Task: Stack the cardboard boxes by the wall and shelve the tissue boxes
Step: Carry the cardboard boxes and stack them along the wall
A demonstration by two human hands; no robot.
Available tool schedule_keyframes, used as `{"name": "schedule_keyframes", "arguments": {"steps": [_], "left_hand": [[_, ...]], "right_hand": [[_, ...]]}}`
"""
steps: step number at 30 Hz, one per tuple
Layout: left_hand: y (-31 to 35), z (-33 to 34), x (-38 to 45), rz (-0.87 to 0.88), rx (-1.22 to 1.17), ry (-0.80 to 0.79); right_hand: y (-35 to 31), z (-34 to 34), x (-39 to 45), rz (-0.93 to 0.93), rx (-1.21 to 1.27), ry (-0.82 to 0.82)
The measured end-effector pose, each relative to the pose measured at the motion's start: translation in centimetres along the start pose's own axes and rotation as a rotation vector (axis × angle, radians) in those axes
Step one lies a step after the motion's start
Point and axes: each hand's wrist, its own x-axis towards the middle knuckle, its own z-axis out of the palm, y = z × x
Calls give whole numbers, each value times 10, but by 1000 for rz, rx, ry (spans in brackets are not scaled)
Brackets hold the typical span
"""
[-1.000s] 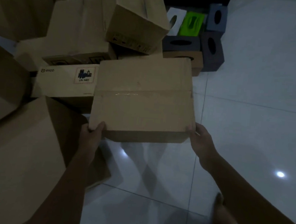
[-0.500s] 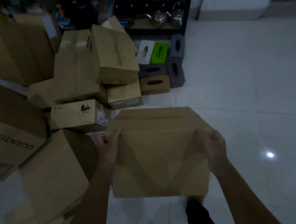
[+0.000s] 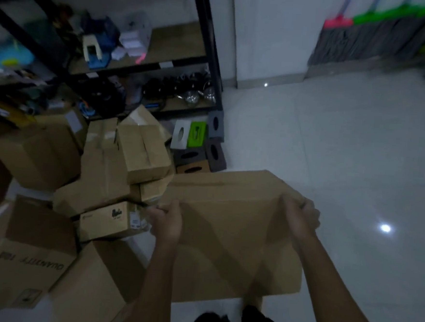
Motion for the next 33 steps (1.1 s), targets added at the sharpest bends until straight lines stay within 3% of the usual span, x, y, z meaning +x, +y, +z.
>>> {"name": "schedule_keyframes", "arguments": {"steps": [10, 16, 26, 33], "left_hand": [[140, 145, -15, 94, -149, -136], [222, 243, 2, 46, -199, -217], [337, 391, 18, 23, -207, -141], [386, 481, 52, 0, -175, -106]], "right_hand": [[-143, -71, 134, -20, 31, 61], [-230, -93, 218, -60, -8, 131], [-328, -120, 367, -17, -62, 108], [-403, -102, 481, -18, -130, -1]]}}
